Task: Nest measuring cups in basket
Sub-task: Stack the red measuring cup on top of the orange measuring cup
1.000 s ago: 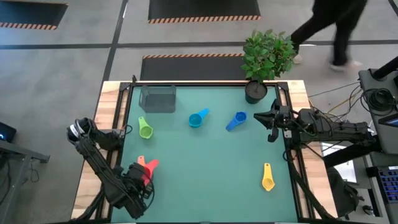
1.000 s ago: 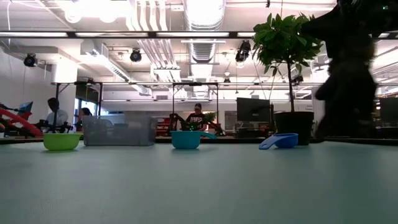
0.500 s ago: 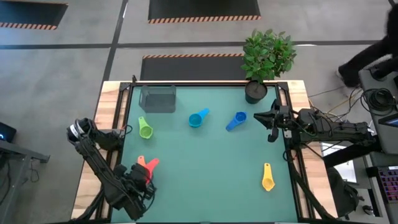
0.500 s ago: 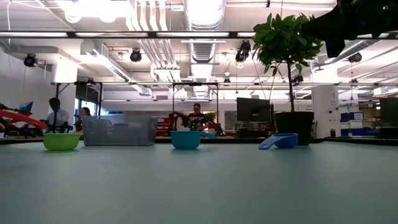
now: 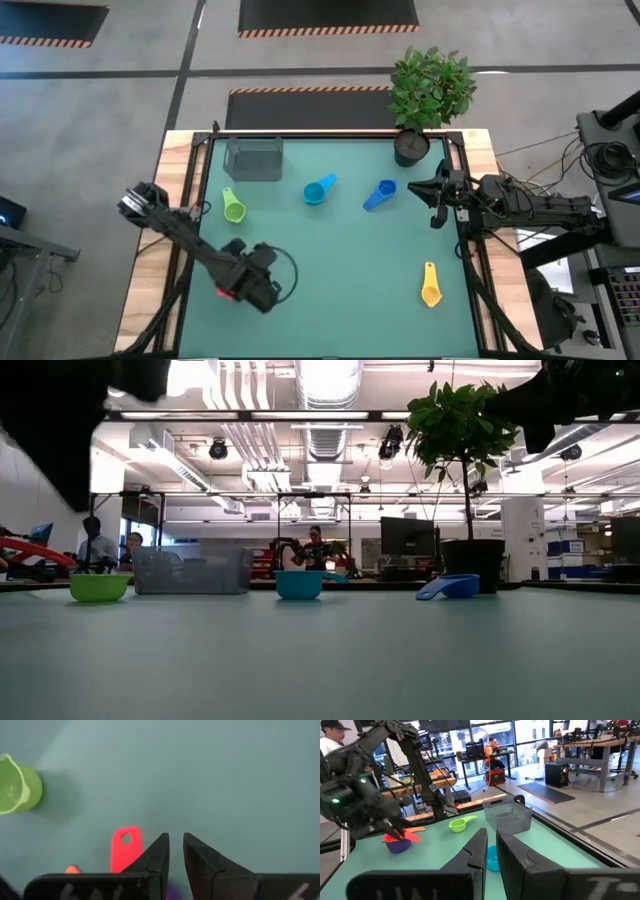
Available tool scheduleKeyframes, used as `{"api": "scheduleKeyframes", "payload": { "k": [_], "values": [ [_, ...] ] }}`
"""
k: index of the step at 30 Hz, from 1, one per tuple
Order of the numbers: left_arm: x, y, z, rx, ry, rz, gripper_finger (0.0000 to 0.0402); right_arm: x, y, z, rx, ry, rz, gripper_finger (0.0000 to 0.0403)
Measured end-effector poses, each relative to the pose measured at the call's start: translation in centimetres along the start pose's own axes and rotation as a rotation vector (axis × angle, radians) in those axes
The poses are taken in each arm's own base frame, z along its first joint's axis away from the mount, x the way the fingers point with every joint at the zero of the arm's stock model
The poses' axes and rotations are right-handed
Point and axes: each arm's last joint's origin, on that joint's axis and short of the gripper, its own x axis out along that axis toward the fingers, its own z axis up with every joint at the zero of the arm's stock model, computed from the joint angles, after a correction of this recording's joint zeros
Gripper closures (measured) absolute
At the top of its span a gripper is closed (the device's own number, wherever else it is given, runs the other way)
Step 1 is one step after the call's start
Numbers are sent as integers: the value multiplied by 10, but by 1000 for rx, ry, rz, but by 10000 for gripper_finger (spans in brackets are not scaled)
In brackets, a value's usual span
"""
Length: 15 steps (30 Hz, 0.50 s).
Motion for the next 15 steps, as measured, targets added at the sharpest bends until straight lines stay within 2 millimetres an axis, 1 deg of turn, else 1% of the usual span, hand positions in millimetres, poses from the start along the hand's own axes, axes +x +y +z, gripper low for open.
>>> {"api": "scheduleKeyframes", "payload": {
  "k": [2,5,15],
  "values": [
    [12,6,3,25,70,19,364,0,0,0,-1,4,-1,374],
    [22,11,5,43,96,46,364,0,0,0,0,5,-1,374],
    [32,17,1,76,109,83,364,0,0,0,0,4,-1,374]
  ]
}}
